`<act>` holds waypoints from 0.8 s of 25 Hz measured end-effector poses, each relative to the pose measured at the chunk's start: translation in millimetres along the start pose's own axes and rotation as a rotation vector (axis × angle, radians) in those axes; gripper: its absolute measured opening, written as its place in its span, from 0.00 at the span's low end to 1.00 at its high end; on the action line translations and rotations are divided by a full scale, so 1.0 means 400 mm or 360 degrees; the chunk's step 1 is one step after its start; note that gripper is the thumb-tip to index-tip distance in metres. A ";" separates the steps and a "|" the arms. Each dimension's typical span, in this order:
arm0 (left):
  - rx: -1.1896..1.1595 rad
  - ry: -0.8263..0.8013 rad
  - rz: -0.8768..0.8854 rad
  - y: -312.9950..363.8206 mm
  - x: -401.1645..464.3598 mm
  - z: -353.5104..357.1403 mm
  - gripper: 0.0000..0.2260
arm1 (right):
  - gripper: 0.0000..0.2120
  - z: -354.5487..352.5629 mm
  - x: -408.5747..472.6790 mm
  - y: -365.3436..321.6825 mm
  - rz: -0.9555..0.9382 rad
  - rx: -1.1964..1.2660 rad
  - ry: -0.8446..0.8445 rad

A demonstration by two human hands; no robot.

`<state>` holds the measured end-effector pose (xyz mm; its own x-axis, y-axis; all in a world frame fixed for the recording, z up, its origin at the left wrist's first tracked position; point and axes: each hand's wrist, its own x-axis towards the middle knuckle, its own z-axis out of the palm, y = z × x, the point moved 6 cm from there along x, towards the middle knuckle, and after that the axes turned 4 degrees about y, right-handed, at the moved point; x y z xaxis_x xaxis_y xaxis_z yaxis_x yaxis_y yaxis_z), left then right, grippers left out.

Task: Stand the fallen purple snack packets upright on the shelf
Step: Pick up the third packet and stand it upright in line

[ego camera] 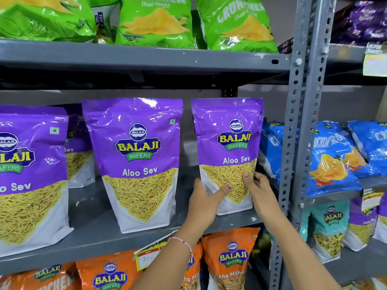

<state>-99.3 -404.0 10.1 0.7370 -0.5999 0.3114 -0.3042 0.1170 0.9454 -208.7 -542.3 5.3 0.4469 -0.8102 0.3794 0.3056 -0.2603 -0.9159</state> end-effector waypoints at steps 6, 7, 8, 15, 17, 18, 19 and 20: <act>0.0032 0.0051 -0.0035 0.012 -0.031 -0.002 0.37 | 0.41 0.008 -0.042 -0.024 0.0053 -0.0006 0.0041; 0.0089 0.0100 -0.0010 0.015 -0.054 -0.012 0.39 | 0.42 0.009 -0.060 -0.034 0.0020 -0.0059 0.0112; 0.0105 0.0157 0.0099 0.025 -0.087 -0.028 0.39 | 0.41 0.007 -0.087 -0.042 -0.0039 -0.0137 0.0236; -0.0066 0.1119 0.0869 0.048 -0.228 -0.421 0.54 | 0.38 0.307 -0.276 -0.062 -0.0567 -0.0212 -0.0184; -0.0101 0.0942 0.0481 -0.034 -0.159 -0.503 0.60 | 0.49 0.393 -0.263 -0.028 -0.0442 -0.0239 -0.0480; -0.0025 0.0784 0.0361 -0.062 -0.130 -0.518 0.58 | 0.51 0.413 -0.253 -0.014 -0.0398 -0.0240 -0.0546; 0.0050 0.0657 0.0289 -0.091 -0.110 -0.523 0.54 | 0.51 0.422 -0.250 -0.011 -0.0385 -0.0231 -0.0575; 0.0073 0.0586 0.0241 -0.110 -0.100 -0.529 0.49 | 0.50 0.430 -0.245 -0.003 -0.0379 -0.0240 -0.0578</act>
<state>12.5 -217.7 -23.4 0.8463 -0.2541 0.4681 -0.4461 0.1420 0.8836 -108.2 -372.2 -8.0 0.6530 -0.4888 0.5785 0.3220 -0.5122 -0.7962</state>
